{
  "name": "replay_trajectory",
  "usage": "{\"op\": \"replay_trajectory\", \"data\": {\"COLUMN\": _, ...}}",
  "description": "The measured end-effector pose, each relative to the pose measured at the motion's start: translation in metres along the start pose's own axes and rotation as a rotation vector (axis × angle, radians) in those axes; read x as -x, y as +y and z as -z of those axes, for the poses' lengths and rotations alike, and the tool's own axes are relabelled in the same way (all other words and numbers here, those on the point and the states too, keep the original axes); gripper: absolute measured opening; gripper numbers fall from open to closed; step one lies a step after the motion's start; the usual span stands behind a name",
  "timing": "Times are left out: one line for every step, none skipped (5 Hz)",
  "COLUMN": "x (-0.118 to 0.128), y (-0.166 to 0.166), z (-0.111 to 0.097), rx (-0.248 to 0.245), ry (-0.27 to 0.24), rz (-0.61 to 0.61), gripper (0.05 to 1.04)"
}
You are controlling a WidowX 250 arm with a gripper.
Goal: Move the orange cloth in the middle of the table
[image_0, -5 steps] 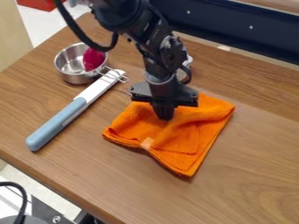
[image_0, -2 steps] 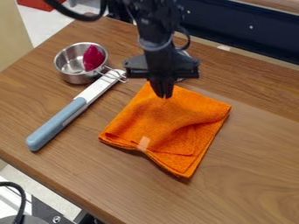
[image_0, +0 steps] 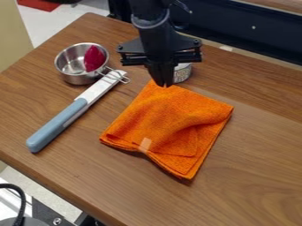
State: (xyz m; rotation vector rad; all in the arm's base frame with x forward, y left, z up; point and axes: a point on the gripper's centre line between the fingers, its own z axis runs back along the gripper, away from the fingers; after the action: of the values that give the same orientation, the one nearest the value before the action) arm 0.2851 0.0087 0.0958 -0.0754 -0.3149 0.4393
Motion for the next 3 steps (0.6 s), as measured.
{"op": "replay_trajectory", "data": {"x": 0.026, "y": -0.004, "z": -0.004, "rx": 0.022, "ry": 0.034, "rz": 0.069, "gripper": 0.052}}
{"op": "replay_trajectory", "data": {"x": 0.043, "y": -0.009, "z": -0.006, "rx": 0.048, "ry": 0.025, "rz": 0.1, "gripper": 0.054}}
{"op": "replay_trajectory", "data": {"x": 0.05, "y": -0.009, "z": -0.007, "rx": 0.053, "ry": 0.014, "rz": 0.112, "gripper": 0.077}}
